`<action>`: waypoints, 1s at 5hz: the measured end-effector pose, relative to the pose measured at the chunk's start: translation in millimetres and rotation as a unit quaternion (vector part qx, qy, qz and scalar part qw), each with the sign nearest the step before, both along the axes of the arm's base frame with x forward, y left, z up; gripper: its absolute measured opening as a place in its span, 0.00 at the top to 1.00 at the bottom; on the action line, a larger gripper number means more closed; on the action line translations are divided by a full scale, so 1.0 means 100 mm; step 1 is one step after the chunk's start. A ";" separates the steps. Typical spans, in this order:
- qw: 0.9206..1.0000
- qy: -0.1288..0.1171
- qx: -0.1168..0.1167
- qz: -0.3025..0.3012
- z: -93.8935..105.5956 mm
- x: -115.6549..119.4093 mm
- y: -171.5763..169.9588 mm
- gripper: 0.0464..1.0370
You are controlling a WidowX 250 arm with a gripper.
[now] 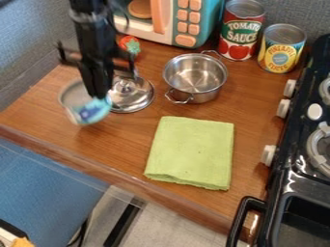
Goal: Move the circle thing to the center bottom of the table
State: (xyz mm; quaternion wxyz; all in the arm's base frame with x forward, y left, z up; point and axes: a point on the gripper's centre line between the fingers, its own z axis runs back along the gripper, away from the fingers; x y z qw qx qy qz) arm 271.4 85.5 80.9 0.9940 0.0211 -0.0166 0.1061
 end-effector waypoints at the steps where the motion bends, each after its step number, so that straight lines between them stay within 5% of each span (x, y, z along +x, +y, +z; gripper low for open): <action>1: 1.000 0.009 0.005 -0.004 -0.12 -0.09 -0.08 0.98; 3: 1.000 0.017 0.016 -0.018 -0.25 -0.17 -0.20 0.96; 4: 1.000 -0.005 -0.001 -0.022 -0.14 -0.17 -0.22 0.79; 5: 0.999 -0.041 -0.022 -0.016 0.12 -0.22 -0.17 0.52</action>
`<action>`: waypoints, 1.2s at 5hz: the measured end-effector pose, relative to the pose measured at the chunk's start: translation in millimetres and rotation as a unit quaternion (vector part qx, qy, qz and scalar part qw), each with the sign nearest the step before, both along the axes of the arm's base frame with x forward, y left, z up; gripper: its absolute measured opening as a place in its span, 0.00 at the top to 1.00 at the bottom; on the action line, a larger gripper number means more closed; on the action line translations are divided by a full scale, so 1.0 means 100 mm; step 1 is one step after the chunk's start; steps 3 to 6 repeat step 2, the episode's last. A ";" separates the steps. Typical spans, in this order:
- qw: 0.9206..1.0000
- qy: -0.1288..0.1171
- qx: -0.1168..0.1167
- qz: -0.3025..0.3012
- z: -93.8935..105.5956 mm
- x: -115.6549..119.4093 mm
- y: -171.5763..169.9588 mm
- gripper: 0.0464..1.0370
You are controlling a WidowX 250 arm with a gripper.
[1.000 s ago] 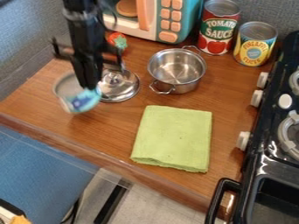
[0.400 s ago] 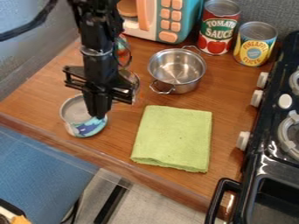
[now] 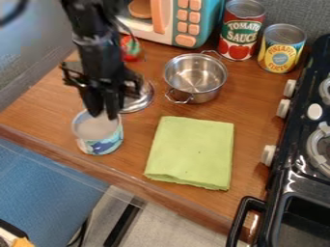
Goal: Move the circle thing to the center bottom of the table
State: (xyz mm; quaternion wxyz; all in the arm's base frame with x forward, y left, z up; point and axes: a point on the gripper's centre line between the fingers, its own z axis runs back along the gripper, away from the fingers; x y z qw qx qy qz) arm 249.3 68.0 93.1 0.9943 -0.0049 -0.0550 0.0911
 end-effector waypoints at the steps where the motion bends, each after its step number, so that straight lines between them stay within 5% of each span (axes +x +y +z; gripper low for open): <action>1: 1.000 -0.013 -0.008 -0.012 0.12 -0.01 0.00 0.20; 2: 1.000 -0.011 0.000 -0.025 0.12 -0.02 0.01 0.03; 6: 1.000 -0.011 0.000 -0.025 0.12 -0.02 0.01 0.03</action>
